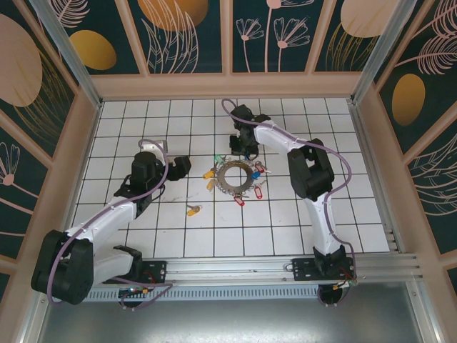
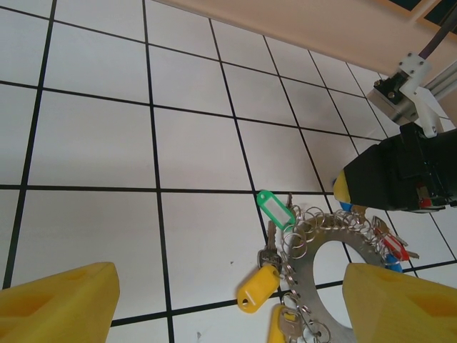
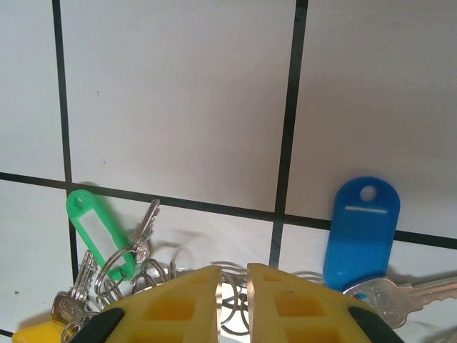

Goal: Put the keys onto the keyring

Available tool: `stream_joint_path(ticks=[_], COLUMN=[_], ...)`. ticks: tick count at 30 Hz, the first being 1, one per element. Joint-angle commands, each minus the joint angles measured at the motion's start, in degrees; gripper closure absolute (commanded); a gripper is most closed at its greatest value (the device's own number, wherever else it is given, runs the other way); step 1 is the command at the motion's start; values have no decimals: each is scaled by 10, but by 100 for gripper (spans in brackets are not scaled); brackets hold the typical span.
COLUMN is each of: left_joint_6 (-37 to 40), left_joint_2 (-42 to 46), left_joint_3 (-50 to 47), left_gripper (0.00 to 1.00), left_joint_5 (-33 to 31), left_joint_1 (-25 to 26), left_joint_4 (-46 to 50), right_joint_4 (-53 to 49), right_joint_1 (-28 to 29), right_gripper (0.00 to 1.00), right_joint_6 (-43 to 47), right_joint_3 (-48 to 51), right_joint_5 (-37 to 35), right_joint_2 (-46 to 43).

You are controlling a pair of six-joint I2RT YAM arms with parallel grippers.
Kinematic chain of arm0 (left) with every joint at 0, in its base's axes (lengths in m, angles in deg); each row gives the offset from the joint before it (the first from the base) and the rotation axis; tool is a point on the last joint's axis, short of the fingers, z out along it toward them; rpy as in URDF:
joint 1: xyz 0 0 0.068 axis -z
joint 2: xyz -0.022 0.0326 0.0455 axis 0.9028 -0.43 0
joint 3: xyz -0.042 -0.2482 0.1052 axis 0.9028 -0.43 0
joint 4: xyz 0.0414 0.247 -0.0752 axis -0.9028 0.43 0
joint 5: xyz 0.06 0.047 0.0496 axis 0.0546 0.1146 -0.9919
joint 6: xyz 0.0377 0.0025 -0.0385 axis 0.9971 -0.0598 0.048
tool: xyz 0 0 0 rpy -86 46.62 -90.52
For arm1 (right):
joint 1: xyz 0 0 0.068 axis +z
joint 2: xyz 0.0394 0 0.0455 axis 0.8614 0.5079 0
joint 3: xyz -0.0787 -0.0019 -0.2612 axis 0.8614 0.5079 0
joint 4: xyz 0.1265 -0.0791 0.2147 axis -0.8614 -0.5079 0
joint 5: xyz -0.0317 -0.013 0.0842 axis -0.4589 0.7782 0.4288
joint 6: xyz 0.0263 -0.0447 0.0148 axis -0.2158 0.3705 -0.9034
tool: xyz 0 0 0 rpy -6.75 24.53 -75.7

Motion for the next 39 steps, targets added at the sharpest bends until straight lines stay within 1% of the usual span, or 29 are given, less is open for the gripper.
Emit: stream_joint_path(ticks=[1,14,18,23,26,31,37,39], left_joint_6=[-1,10,9,10,10,10,11,11], left_joint_2=[-4,-12,-12,-12,-11,-9,-1,3], left_joint_3=[2,12,12,11,10,10,8,7], left_gripper=[18,18,18,18,18,18,18,18], left_joint_5=[9,15,14,15,15,15,14,13], left_joint_1=[1,1,1,1,1,1,1,1], left_joint_4=[5,20,20,20,19,20,20,18], right_joint_4=[-16,-16,-26,-41,-41,-24,-1,7], right_joint_1=[4,22,25,31,37,45,50,51], right_gripper=[82,81,81,86,88,92,100,100], right_joint_6=[-2,7,19,35,43,56,75,84], right_joint_3=[3,25,22,22,24,18,1,0], right_joint_5=[12,18,-1,-46,-59,-53,-55,-60], right_joint_2=[15,22,26,35,36,29,16,8])
